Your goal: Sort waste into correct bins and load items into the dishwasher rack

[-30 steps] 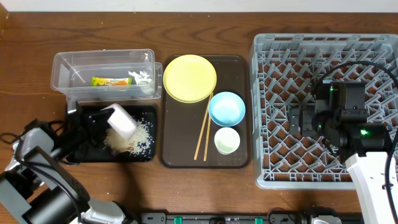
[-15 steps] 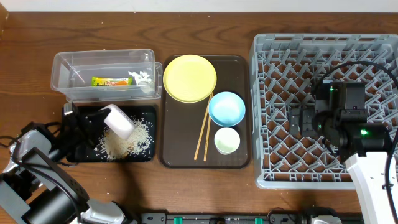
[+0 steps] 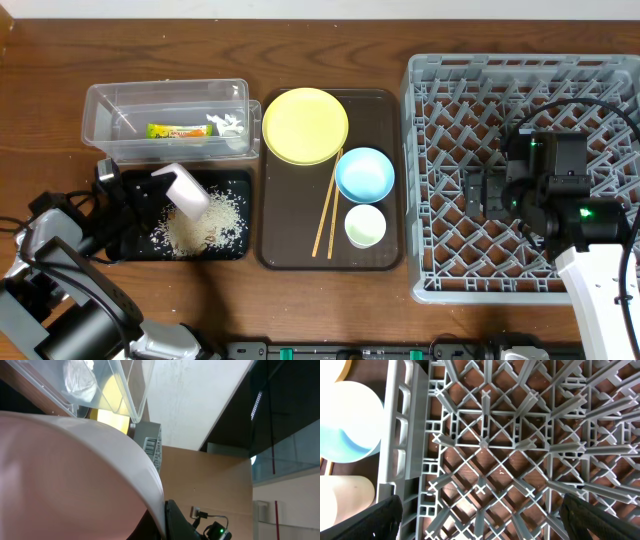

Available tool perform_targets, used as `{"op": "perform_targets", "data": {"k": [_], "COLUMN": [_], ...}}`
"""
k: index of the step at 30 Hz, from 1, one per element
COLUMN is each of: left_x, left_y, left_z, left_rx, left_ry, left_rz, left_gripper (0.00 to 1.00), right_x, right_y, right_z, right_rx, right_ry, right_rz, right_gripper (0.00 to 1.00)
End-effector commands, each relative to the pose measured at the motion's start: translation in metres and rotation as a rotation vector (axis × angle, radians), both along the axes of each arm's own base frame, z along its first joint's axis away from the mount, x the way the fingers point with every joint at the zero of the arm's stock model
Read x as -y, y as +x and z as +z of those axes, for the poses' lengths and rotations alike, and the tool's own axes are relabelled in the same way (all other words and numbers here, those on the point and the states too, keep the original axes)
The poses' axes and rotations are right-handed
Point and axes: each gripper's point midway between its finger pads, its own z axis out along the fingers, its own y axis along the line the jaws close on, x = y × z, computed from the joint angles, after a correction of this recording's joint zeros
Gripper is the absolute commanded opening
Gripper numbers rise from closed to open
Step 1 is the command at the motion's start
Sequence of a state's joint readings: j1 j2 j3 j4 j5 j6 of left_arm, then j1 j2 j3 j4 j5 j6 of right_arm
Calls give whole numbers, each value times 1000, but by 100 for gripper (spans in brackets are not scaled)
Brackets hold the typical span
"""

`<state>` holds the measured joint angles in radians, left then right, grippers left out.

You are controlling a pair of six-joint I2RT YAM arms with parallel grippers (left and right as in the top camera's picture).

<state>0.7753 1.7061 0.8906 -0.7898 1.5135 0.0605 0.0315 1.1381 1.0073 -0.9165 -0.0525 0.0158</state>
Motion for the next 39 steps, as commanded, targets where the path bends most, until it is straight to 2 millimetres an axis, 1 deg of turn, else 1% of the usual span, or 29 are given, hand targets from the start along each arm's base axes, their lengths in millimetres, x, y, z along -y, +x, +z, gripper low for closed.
{"op": "perform_targets", "data": {"k": [1, 3, 5, 8, 12, 16, 20, 21, 24, 26, 29, 33, 34, 36, 37, 38, 39], "left_x": [2, 10, 24, 55, 98, 136, 176, 190, 206, 215, 231, 241, 242, 242, 243, 243, 244], "left_y": [-1, -3, -4, -8, -14, -11, -14, -16, -20, -26, -35, -40, -40, -41, -40, -39, -36], "left_z": [8, 15, 22, 23, 14, 4, -15, -26, -46, -58, -74, -88, -90, -90, -89, -87, -80], "left_rx": [37, 56, 75, 57, 11, 28, 59, 51, 22, -5, -15, -26, -27, -27, -21, -16, 4], "left_ry": [-29, -10, 34, 198, 501, 768, 977, 1053, 1166, 1206, 1217, 1221, 1222, 1222, 1222, 1221, 1219], "left_rz": [2, -20, -63, -183, -356, -463, -580, -616, -660, -695, -766, -815, -822, -824, -820, -815, -802], "left_gripper": [6, 6, 6, 6, 6, 6, 6, 6, 7, 7, 6, 7, 9, 17, 30, 34, 39], "right_x": [-2, -2, -2, -2, -2, -2, -2, -2, -2, -2, -2, -2, -2, -2, -2, -2, -2], "right_y": [3, 3, 3, 4, 4, 4, 4, 3, 3, 3, 3, 3, 3, 3, 3, 3, 3], "right_z": [7, 7, 7, 7, 7, 7, 7, 7, 7, 7, 7, 7, 7, 7, 7, 7, 7], "right_rx": [18, 18, 18, 19, 21, 19, 19, 17, 17, 17, 17, 17, 17, 17, 16, 15, 14], "right_ry": [4, 4, 4, 4, 5, 5, 5, 5, 5, 5, 5, 5, 5, 5, 5, 5, 5], "right_rz": [-5, -5, -5, -5, -5, -5, -5, -5, -5, -5, -5, -5, -5, -5, -5, -5, -5], "right_gripper": [99, 99, 99, 99, 99, 99, 99, 99, 99, 99, 99, 99, 99, 99, 99, 99, 99]}}
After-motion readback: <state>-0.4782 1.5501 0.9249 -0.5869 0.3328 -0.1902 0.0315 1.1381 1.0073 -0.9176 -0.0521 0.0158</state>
